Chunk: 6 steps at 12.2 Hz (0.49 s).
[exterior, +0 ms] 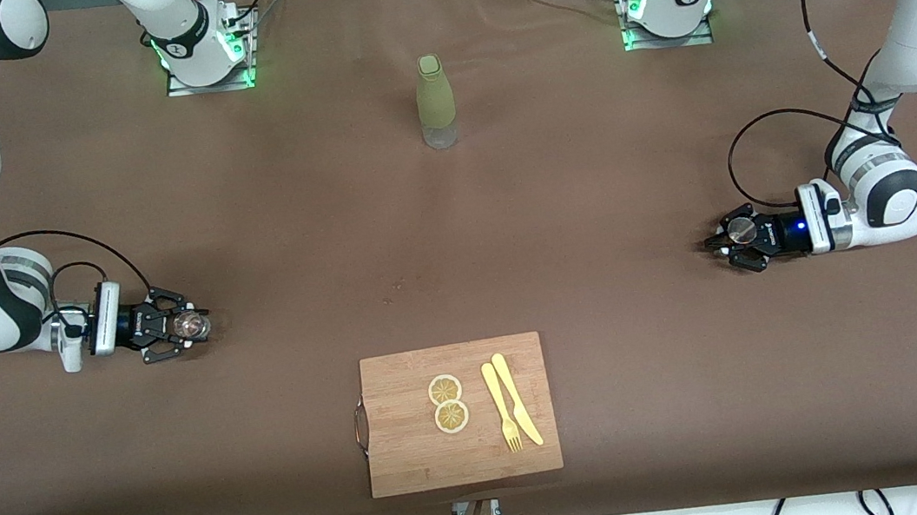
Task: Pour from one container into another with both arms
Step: 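Lift the glass with the right gripper while the left gripper lifts the jigger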
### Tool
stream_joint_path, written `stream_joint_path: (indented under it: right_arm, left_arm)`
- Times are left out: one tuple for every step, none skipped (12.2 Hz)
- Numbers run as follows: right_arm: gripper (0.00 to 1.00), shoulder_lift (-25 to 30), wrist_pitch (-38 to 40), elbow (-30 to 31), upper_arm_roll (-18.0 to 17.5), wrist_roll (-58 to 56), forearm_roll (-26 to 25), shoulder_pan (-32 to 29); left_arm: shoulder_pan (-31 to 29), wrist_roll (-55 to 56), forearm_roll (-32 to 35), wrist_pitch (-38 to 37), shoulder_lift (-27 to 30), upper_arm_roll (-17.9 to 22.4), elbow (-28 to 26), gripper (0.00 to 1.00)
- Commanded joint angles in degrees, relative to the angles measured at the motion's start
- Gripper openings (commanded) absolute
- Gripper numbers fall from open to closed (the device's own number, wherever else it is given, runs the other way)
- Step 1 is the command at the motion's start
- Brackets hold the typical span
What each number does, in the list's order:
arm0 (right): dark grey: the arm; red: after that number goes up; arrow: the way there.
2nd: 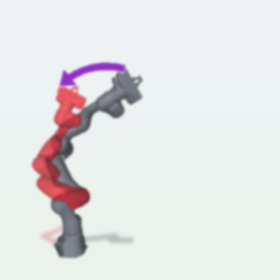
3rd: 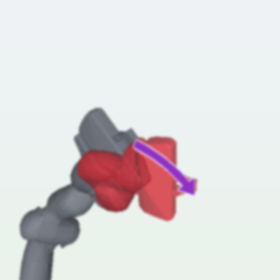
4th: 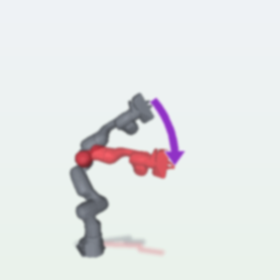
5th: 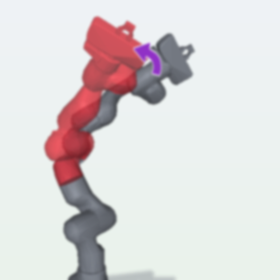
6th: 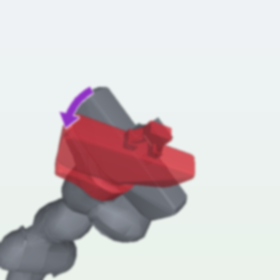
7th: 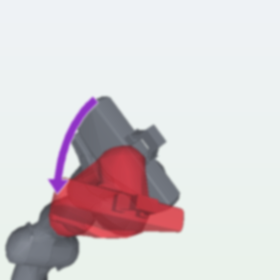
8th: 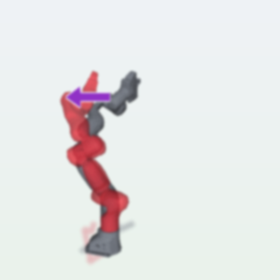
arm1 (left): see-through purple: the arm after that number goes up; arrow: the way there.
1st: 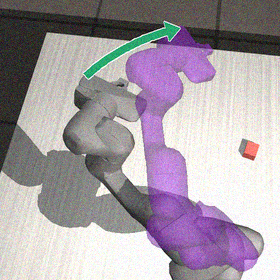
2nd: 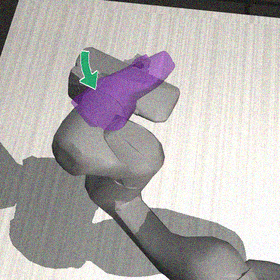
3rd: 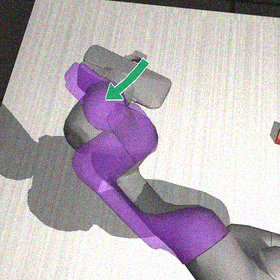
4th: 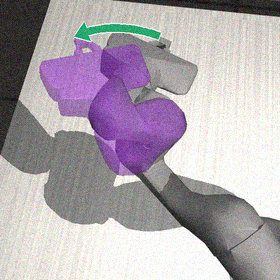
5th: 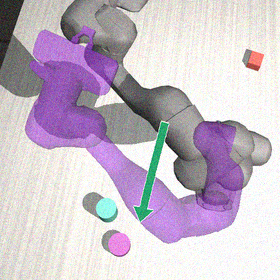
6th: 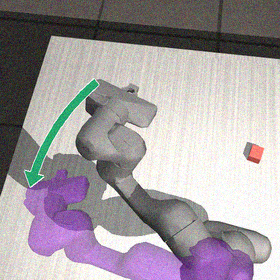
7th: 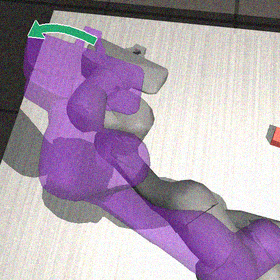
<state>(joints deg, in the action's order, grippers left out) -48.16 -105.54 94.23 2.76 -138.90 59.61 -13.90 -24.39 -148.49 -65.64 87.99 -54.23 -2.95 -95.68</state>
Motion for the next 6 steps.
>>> stream_joint_path:
  right_arm:
    - [0.25,2.1,-3.44,0.25,-0.04,2.75,0.34,1.41]
    - [0.25,2.45,-3.53,0.25,-0.04,2.94,0.42,1.94]
    - [0.25,2.46,-3.44,0.16,-0.04,3.29,0.77,2.12]
    - [0.25,2.46,-3.36,0.16,-0.12,3.81,0.86,2.29]
    - [0.25,2.89,-3.27,0.16,-0.21,4.51,0.95,2.47]
    - [0.25,3.33,-3.18,0.16,-0.91,5.48,0.95,2.82]
  left_arm:
    - [0.75,1.79,-3.09,-2.11,1.15,0.67,-0.3,0.0]
    - [0.75,2.49,-3.35,-2.9,1.24,0.67,-0.3,0.0]
    - [0.75,2.67,-3.88,-3.69,1.24,0.67,-0.3,0.0]
    - [0.75,3.11,-3.97,-4.05,1.32,0.67,-0.3,0.0]
    - [0.75,3.81,-3.97,-4.23,1.59,0.41,-0.39,0.0]
    - [0.92,4.34,-4.06,-4.66,1.59,0.41,-0.39,0.0]
